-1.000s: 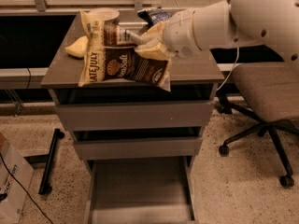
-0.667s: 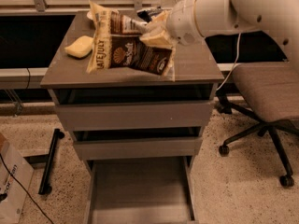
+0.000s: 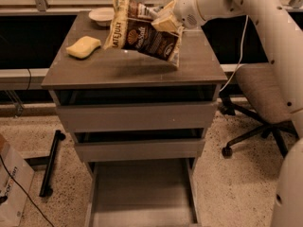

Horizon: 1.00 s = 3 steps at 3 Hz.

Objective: Pick brown chip bag from bottom drawer and place on counter

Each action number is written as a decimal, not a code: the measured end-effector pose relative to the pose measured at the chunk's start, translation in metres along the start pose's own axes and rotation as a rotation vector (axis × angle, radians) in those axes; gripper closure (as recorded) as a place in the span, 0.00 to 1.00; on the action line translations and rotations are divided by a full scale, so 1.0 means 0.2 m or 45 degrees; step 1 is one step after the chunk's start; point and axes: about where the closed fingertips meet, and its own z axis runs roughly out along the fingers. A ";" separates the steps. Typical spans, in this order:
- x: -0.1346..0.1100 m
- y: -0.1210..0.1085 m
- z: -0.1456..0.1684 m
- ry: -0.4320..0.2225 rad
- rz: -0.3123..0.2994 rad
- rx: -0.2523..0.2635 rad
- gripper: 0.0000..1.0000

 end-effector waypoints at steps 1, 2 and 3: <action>-0.03 -0.05 -0.03 -0.017 -0.004 0.029 0.81; -0.03 -0.04 -0.01 -0.018 -0.004 0.021 0.50; -0.03 -0.04 0.00 -0.020 -0.004 0.014 0.27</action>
Offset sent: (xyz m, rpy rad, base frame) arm 0.0058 -0.0066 0.0133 0.0150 -0.0228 -0.0149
